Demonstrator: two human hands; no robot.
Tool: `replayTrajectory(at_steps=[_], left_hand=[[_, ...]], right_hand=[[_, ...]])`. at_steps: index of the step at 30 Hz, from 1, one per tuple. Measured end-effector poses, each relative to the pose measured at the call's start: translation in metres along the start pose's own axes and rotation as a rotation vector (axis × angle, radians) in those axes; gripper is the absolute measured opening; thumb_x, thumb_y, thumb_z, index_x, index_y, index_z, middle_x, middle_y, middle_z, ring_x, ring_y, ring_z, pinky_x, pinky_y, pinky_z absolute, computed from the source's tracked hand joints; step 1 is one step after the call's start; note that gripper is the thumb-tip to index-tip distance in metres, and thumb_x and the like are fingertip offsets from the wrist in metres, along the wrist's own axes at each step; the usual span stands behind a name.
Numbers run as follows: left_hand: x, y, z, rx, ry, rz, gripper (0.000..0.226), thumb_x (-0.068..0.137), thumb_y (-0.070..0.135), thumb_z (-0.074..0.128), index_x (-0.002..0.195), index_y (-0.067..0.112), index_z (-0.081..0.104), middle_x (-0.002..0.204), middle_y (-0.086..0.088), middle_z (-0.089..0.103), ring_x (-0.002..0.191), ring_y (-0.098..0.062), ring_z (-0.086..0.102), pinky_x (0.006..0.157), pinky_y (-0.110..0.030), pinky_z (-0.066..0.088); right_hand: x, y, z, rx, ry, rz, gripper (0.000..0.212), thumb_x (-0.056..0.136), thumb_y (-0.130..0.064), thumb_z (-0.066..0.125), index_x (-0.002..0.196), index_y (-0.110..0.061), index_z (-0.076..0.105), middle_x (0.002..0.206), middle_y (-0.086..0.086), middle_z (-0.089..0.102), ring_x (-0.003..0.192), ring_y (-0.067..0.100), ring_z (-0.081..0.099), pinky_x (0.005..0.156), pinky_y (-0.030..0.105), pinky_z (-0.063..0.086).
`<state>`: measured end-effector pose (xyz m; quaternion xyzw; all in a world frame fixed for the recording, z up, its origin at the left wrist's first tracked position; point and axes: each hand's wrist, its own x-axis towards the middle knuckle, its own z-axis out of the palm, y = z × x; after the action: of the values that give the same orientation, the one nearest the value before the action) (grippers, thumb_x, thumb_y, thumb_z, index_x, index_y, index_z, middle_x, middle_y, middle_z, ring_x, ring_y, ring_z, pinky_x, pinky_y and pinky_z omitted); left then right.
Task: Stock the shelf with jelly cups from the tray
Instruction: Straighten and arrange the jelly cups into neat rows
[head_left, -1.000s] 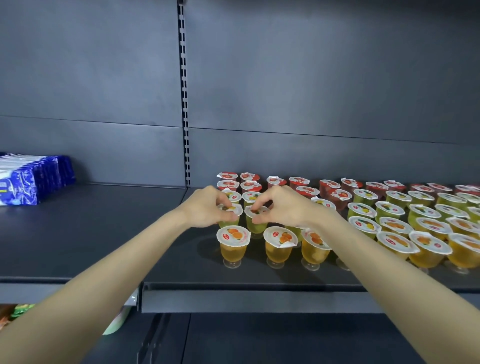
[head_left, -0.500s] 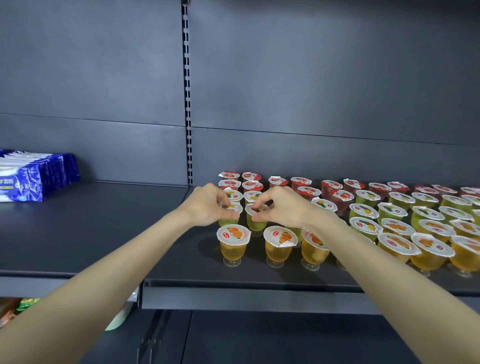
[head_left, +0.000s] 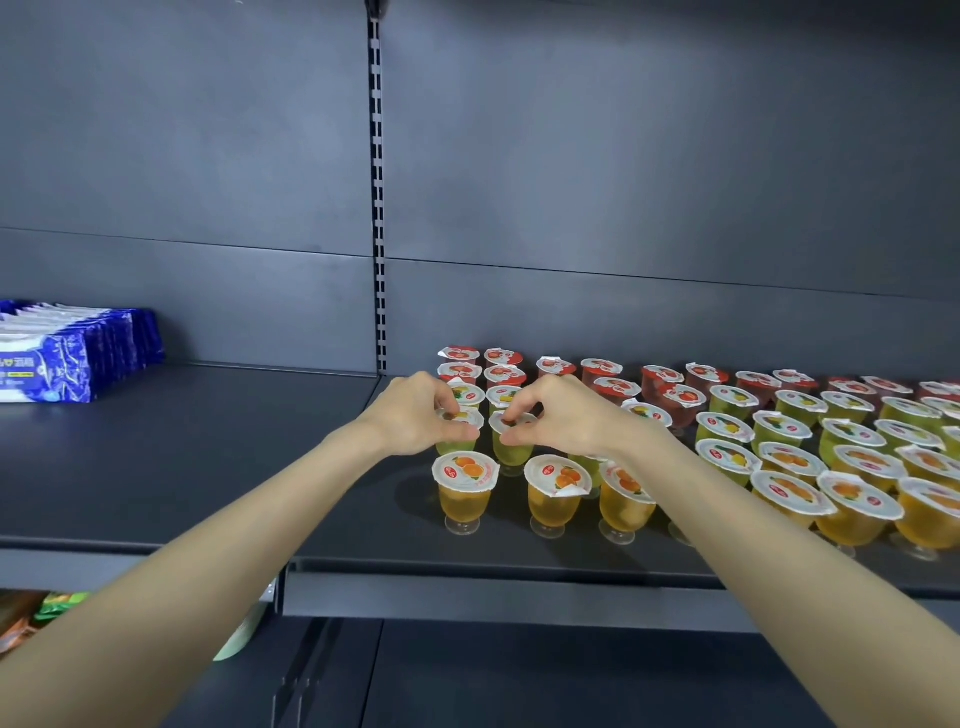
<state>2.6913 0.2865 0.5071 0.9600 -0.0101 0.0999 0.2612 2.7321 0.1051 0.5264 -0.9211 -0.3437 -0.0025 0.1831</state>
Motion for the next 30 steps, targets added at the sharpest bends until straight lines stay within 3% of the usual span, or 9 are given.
replayTrajectory(at_steps=[8,12,18,22,25,30], left_hand=[[-0.022,-0.001,-0.001,-0.072,0.139,0.053,0.036,0.088,0.041,0.060,0.107,0.013,0.070,0.118,-0.002,0.064,0.101,-0.014,0.058,0.082,-0.027,0.047],[-0.047,0.006,0.000,-0.163,0.187,0.148,0.033,0.088,0.042,0.057,0.109,0.019,0.069,0.116,0.003,0.060,0.103,-0.008,0.054,0.083,-0.022,0.041],[-0.088,0.004,0.014,-0.248,0.166,0.238,0.045,0.082,0.043,0.063,0.120,0.020,0.064,0.124,0.010,0.059,0.117,-0.001,0.051,0.096,-0.014,0.038],[-0.098,-0.001,0.024,-0.146,0.154,0.308,0.051,0.078,0.038,0.072,0.124,0.021,0.061,0.129,0.008,0.057,0.118,-0.007,0.052,0.104,-0.030,0.040],[-0.099,-0.005,0.031,-0.033,0.181,0.341,0.050,0.081,0.029,0.072,0.129,0.023,0.057,0.137,0.004,0.053,0.127,-0.013,0.047,0.107,-0.039,0.038],[-0.098,-0.012,0.032,0.013,0.227,0.356,0.047,0.084,0.024,0.069,0.129,0.021,0.057,0.137,0.003,0.053,0.128,-0.017,0.047,0.106,-0.040,0.040]], right_hand=[[-0.018,-0.004,0.001,-0.038,0.070,0.007,0.032,0.090,-0.036,0.060,0.115,-0.017,0.067,0.119,0.001,0.064,0.098,0.012,0.059,0.078,0.024,0.050],[-0.039,-0.005,0.000,0.007,0.149,-0.012,0.034,0.091,-0.035,0.060,0.121,-0.019,0.063,0.119,0.001,0.061,0.089,0.010,0.057,0.065,0.019,0.046],[-0.078,-0.003,0.001,0.037,0.118,-0.059,0.045,0.089,-0.038,0.062,0.131,-0.022,0.055,0.138,-0.006,0.052,0.126,0.013,0.048,0.094,0.025,0.041],[-0.092,-0.002,0.005,-0.021,0.085,-0.042,0.049,0.083,-0.040,0.069,0.129,-0.026,0.057,0.140,-0.007,0.049,0.125,0.014,0.047,0.094,0.029,0.043],[-0.095,-0.003,0.010,-0.098,0.076,-0.079,0.046,0.084,-0.026,0.071,0.128,-0.025,0.058,0.138,-0.006,0.052,0.121,0.015,0.051,0.092,0.028,0.047],[-0.091,-0.004,0.020,-0.137,0.119,-0.078,0.047,0.087,-0.018,0.067,0.131,-0.027,0.055,0.138,-0.005,0.053,0.125,0.017,0.050,0.098,0.036,0.049]])
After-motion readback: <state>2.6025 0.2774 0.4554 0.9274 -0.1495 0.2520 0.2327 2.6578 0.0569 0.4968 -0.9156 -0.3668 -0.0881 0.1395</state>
